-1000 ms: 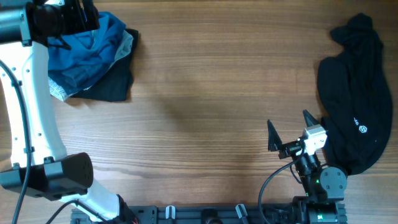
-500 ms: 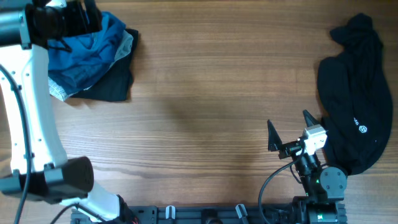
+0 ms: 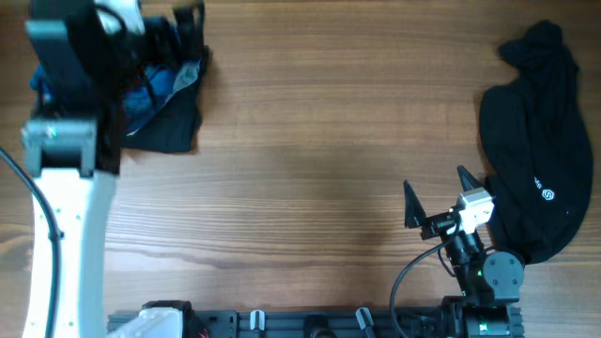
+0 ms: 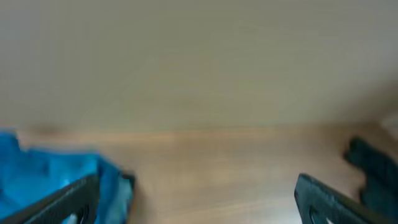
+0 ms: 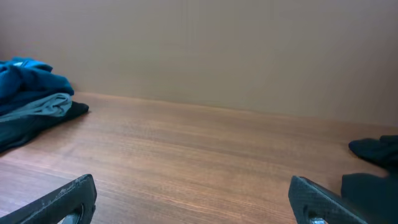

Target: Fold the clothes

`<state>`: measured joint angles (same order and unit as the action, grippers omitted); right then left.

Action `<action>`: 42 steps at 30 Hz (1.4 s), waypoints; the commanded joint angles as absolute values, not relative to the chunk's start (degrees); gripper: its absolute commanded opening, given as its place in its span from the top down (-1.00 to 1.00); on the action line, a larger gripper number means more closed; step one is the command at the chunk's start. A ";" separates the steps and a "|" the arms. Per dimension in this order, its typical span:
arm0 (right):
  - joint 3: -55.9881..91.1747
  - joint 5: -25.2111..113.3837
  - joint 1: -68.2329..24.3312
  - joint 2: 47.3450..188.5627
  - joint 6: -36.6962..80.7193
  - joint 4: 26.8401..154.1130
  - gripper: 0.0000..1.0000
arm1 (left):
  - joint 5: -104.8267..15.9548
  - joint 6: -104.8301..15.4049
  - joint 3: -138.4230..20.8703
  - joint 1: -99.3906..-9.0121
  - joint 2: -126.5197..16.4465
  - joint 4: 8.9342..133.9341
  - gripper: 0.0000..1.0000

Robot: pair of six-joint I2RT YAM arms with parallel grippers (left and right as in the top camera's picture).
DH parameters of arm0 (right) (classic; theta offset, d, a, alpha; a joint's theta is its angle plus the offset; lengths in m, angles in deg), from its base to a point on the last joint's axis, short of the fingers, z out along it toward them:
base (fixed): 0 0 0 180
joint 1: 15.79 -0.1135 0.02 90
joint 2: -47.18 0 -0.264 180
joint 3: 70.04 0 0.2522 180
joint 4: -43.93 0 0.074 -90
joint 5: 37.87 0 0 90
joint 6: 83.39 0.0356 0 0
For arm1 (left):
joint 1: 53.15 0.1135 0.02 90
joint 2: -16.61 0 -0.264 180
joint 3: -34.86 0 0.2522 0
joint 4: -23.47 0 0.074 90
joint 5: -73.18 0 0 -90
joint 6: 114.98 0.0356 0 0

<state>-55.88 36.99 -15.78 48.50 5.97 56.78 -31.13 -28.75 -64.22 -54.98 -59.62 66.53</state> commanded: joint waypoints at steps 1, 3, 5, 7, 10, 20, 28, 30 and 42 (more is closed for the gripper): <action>-55.99 37.52 -16.15 48.53 6.78 56.46 -0.99 | -34.47 -30.65 -45.86 -55.20 -47.57 57.72 -0.99; -55.99 37.54 -16.15 48.53 6.76 56.46 -0.99 | -35.50 -30.67 -35.32 -55.20 -41.41 51.84 -1.00; -55.99 37.54 -16.15 48.53 6.78 56.46 -1.00 | -35.45 -31.52 -25.97 -55.17 -35.55 47.91 -1.00; -55.99 37.54 -16.15 48.53 6.78 56.46 -0.99 | -35.47 -31.52 -17.27 -55.20 -30.02 43.56 -1.00; -55.99 37.54 -16.15 48.53 6.76 56.46 -1.00 | -35.45 -31.89 -5.99 -55.17 -22.74 36.54 -0.99; -55.99 37.54 -16.15 48.53 6.76 56.46 -1.00 | -34.75 -31.87 15.76 -55.13 -1.13 29.50 -0.99; -55.99 37.54 -16.15 48.53 6.76 56.46 -0.99 | -34.21 -31.89 20.76 -53.29 7.75 32.10 -1.00; -55.99 37.54 -16.15 48.53 6.76 56.46 -1.00 | -34.19 -31.89 20.76 -53.23 9.23 33.74 -1.00; -55.99 37.54 -16.15 48.53 6.76 56.46 -1.00 | -34.14 -31.87 20.76 -53.25 16.49 40.01 -1.00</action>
